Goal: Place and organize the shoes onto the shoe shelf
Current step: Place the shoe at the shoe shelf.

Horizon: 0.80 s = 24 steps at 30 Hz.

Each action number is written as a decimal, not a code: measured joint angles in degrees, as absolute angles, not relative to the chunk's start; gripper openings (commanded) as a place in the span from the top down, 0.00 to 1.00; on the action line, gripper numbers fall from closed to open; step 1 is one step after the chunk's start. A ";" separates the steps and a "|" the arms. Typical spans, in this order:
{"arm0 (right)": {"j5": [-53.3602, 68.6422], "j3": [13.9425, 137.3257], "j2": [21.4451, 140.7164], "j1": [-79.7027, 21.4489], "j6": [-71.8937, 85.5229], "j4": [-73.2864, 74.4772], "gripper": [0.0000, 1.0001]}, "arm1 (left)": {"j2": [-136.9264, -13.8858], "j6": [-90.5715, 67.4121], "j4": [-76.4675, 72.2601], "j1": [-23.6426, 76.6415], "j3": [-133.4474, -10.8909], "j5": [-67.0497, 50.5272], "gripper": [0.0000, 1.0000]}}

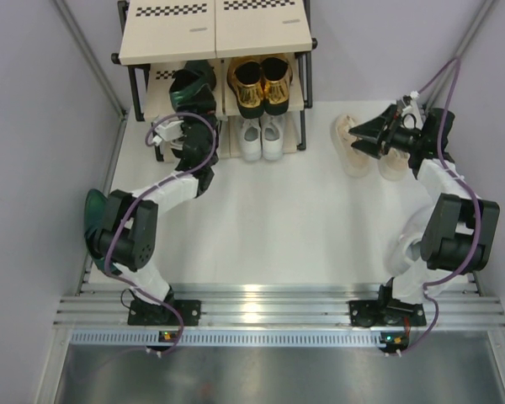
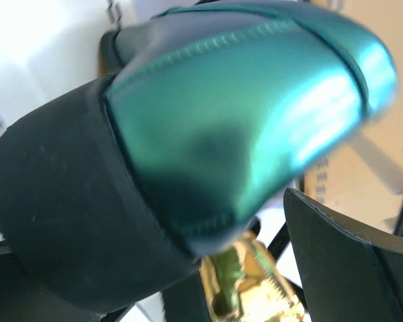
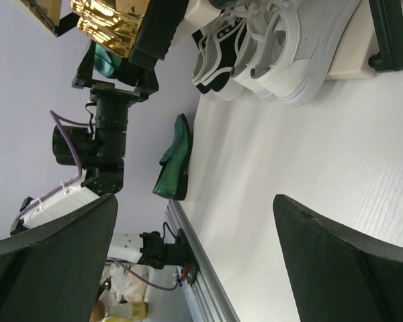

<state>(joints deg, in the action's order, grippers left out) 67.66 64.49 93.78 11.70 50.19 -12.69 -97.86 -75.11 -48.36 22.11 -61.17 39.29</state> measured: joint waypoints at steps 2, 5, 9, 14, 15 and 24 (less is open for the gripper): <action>67.64 64.49 93.76 11.70 50.59 -13.06 0.01 | -97.62 -76.62 -47.33 22.11 -60.31 37.95 0.02; 67.64 64.47 93.76 11.70 51.03 -13.89 0.01 | -96.47 -78.83 -46.39 22.13 -59.18 35.20 0.02; 67.66 64.01 93.58 11.70 51.68 -14.94 0.01 | -94.59 -81.06 -44.45 22.26 -57.23 31.59 0.02; 67.66 63.35 93.36 11.70 52.58 -15.68 0.01 | -92.25 -82.32 -42.70 22.92 -55.83 28.16 0.02; 67.64 63.35 93.36 11.70 52.66 -15.81 0.00 | -91.61 -82.48 -42.33 23.00 -55.35 27.81 0.02; 67.77 63.20 93.14 11.70 53.17 -17.21 0.01 | -85.60 -82.56 -39.31 23.16 -49.95 21.34 0.02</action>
<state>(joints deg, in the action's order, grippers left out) 67.77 63.20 93.14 11.70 53.17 -17.21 -85.60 -82.56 -39.31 23.16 -49.95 21.34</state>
